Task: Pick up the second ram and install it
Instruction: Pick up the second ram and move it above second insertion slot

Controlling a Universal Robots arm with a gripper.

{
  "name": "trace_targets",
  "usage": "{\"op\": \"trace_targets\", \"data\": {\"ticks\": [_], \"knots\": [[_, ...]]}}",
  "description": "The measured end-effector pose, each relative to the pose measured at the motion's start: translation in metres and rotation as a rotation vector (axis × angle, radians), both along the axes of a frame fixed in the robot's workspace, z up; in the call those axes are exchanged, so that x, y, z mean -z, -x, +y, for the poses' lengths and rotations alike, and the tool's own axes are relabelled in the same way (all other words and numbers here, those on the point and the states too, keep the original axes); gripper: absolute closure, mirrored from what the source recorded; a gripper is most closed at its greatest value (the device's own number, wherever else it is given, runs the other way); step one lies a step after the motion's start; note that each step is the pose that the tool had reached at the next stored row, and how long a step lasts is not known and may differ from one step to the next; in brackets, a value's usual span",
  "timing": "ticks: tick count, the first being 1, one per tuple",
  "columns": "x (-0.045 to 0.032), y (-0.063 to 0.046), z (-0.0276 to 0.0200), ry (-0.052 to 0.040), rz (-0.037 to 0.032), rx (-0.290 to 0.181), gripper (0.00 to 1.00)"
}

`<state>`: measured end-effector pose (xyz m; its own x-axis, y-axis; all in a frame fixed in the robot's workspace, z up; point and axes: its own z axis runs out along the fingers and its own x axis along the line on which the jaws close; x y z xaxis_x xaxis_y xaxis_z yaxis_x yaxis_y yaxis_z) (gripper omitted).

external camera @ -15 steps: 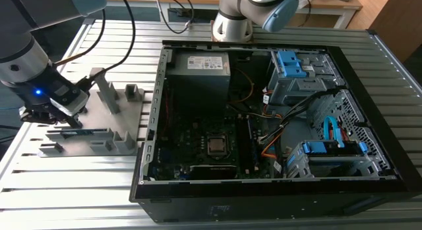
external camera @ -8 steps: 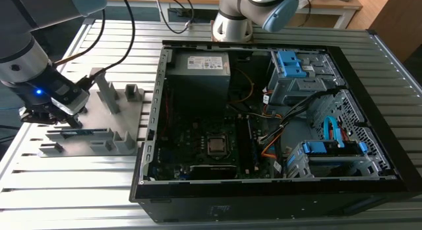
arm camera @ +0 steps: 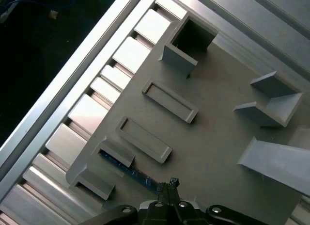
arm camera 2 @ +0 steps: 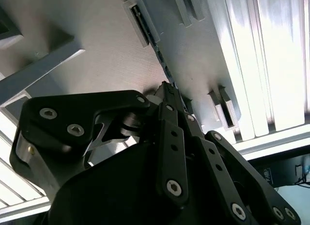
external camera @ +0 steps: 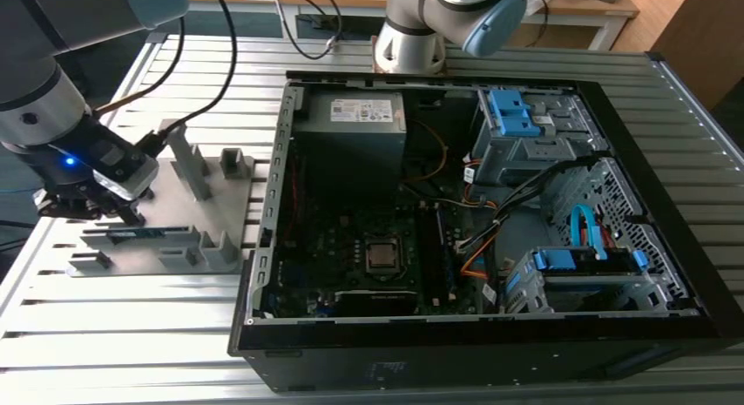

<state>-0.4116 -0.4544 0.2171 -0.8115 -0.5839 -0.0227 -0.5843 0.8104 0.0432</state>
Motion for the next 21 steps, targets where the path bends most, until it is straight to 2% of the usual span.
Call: {"op": "trace_targets", "data": {"ticks": [13,21], "knots": [[0.0,0.0,0.0,0.0,0.0,-0.063,0.9],[0.0,0.0,0.0,0.0,0.0,-0.122,0.9]]}}
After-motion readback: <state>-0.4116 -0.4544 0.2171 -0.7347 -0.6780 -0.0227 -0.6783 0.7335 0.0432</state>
